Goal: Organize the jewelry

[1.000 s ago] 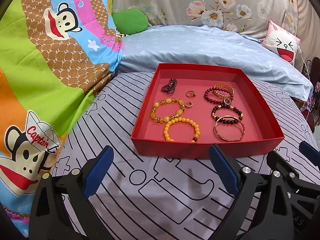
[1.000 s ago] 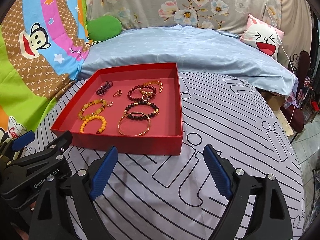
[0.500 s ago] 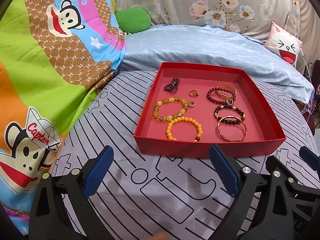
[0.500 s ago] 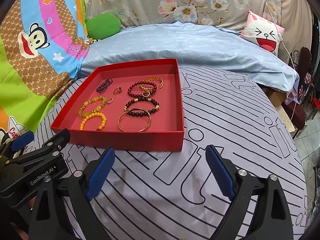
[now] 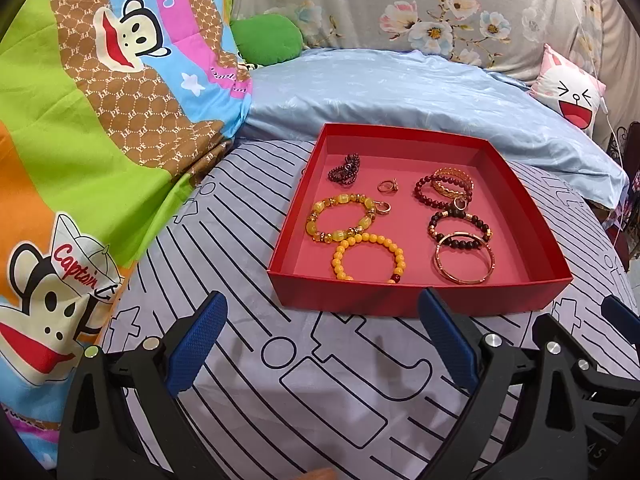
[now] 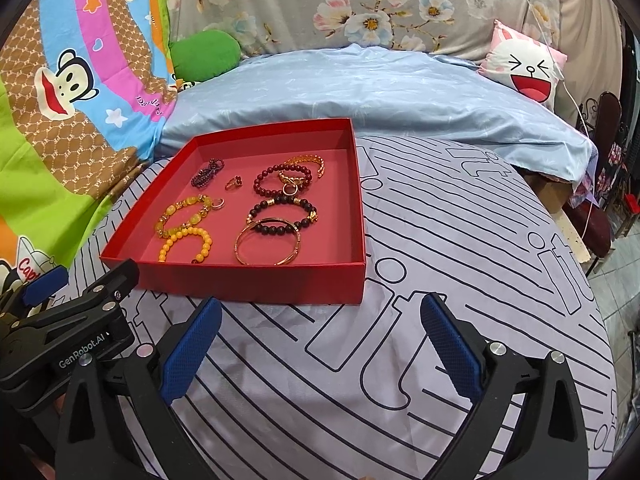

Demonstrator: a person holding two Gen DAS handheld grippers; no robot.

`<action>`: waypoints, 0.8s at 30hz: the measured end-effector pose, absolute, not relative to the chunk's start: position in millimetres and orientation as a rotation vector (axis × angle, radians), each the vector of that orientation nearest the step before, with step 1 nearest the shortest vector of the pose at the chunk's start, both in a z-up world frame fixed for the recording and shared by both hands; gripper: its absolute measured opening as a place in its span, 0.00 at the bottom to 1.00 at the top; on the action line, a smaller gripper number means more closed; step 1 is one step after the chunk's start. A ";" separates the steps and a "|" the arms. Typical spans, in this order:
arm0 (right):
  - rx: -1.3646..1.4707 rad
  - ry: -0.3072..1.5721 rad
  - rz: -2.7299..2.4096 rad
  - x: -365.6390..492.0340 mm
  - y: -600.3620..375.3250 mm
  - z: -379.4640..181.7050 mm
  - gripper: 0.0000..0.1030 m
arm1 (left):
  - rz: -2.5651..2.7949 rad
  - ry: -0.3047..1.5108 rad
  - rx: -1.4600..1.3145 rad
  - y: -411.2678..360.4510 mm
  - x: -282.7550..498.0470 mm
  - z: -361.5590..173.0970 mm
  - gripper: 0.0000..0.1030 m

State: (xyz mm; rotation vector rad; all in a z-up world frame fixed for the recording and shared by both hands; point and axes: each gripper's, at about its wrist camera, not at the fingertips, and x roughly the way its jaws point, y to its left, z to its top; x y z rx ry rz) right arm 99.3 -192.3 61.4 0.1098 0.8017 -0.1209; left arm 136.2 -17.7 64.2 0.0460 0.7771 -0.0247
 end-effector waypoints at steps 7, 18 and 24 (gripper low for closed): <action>0.108 0.804 -0.120 99.1 -192.0 60.6 0.93 | -0.034 0.786 0.032 -17.7 138.1 63.0 0.89; 0.120 0.818 -0.115 100.7 -190.1 57.8 0.93 | -0.023 0.791 0.029 -17.2 139.7 60.5 0.89; 0.119 0.816 -0.115 100.7 -190.3 57.9 0.93 | -0.019 0.793 0.019 -17.3 139.8 60.4 0.89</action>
